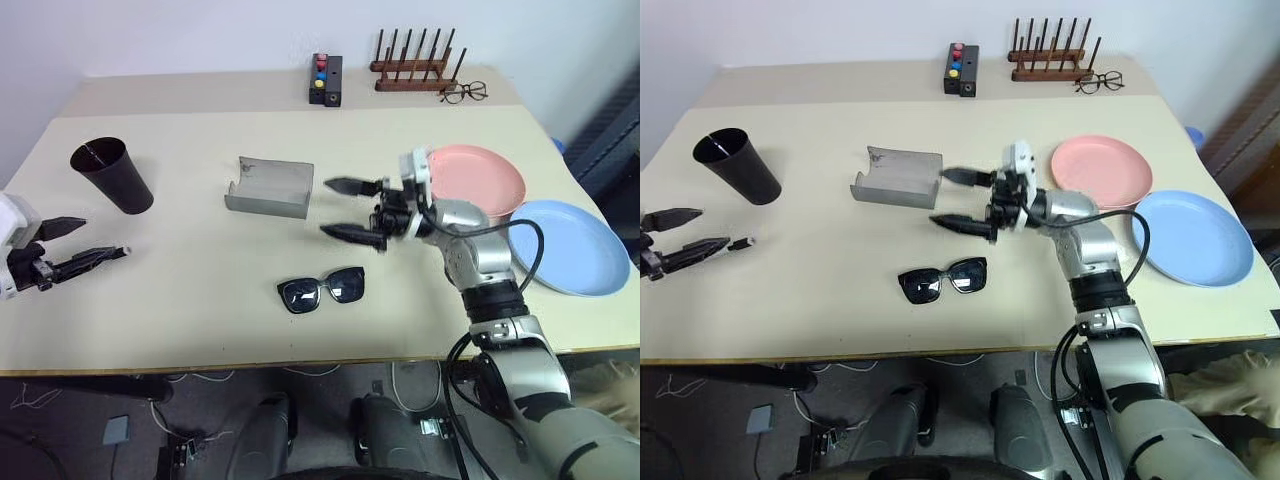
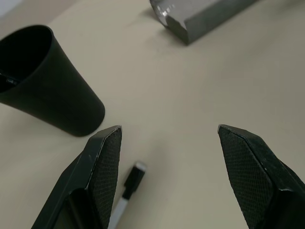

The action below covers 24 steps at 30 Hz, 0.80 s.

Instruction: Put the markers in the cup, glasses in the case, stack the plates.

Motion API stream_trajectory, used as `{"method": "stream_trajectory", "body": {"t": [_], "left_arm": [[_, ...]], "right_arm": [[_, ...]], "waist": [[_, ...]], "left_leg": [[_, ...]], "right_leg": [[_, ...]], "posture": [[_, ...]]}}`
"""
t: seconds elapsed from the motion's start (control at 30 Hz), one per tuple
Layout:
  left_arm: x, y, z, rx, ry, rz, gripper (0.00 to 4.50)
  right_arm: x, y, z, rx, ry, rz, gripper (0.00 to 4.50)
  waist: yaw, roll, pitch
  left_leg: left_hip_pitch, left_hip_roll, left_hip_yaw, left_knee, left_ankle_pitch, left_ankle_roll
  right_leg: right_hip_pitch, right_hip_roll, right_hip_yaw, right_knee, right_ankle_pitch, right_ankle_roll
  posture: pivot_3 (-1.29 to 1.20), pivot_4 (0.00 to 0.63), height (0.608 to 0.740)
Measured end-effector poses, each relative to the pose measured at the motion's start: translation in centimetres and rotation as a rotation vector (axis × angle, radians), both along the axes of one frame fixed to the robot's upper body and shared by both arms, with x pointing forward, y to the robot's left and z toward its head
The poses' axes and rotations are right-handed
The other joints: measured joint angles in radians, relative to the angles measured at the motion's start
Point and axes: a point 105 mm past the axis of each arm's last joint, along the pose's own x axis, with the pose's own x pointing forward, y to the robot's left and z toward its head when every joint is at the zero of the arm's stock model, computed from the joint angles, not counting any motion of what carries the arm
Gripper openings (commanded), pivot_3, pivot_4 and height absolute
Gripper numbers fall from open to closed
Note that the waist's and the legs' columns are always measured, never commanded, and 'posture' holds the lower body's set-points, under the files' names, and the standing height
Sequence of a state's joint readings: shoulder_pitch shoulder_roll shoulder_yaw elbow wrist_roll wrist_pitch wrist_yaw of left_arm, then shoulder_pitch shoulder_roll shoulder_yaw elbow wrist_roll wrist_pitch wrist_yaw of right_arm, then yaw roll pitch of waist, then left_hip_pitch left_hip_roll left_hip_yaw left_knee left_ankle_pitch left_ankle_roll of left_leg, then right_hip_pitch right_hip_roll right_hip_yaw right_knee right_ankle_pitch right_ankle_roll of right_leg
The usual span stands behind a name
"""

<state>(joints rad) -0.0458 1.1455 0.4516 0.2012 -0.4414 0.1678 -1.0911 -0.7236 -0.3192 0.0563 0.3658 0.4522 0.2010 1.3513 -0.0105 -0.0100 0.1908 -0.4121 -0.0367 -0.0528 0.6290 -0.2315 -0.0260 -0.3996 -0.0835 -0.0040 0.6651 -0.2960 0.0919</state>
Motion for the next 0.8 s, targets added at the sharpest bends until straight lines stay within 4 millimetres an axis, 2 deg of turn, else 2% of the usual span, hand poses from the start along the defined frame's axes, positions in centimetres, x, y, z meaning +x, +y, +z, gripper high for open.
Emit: {"method": "stream_trajectory", "body": {"t": [0.1, 0.37, 0.57, 0.8], "left_arm": [[1.2, 0.4, -0.2, 0.049, 0.005, -0.02, 3.25], [4.9, 0.7, -0.3, 0.249, 0.089, -0.127, 3.25], [5.9, 1.0, -1.6, 0.359, 0.178, -0.17, 3.25], [6.4, 1.0, -2.9, 0.417, 0.217, -0.192, 3.25]], "right_arm": [[-0.6, 0.2, -1.0, -0.034, 0.013, 0.034, 4.5], [-0.8, 0.6, -1.8, -0.097, -0.047, 0.05, 4.5], [-0.2, 0.8, -2.2, -0.127, -0.109, 0.022, 4.5], [1.2, 1.6, -1.0, -0.111, -0.195, -0.036, 4.5]], "waist": [[-0.001, 0.0, 0.0], [-0.009, -0.001, 0.0], [-0.01, -0.001, 0.0], [-0.011, -0.002, 0.0]], "left_leg": [[0.0, 0.0, 0.0, 0.0, 0.0, 0.0], [0.0, 0.0, 0.004, 0.001, 0.0, 0.001], [0.0, 0.0, 0.006, 0.002, 0.0, 0.001], [0.0, 0.0, 0.005, 0.002, 0.0, 0.001]], "right_leg": [[0.0, 0.001, 0.0, 0.0, 0.0, 0.0], [-0.002, 0.005, -0.001, 0.002, 0.001, 0.001], [-0.002, 0.005, -0.001, 0.003, 0.001, 0.001], [-0.002, 0.005, -0.001, 0.004, 0.001, 0.001]], "posture": [[0.0, 0.15, 0.74], [0.0, 0.15, 0.74], [0.0, 0.15, 0.74], [0.0, 0.15, 0.74]]}}
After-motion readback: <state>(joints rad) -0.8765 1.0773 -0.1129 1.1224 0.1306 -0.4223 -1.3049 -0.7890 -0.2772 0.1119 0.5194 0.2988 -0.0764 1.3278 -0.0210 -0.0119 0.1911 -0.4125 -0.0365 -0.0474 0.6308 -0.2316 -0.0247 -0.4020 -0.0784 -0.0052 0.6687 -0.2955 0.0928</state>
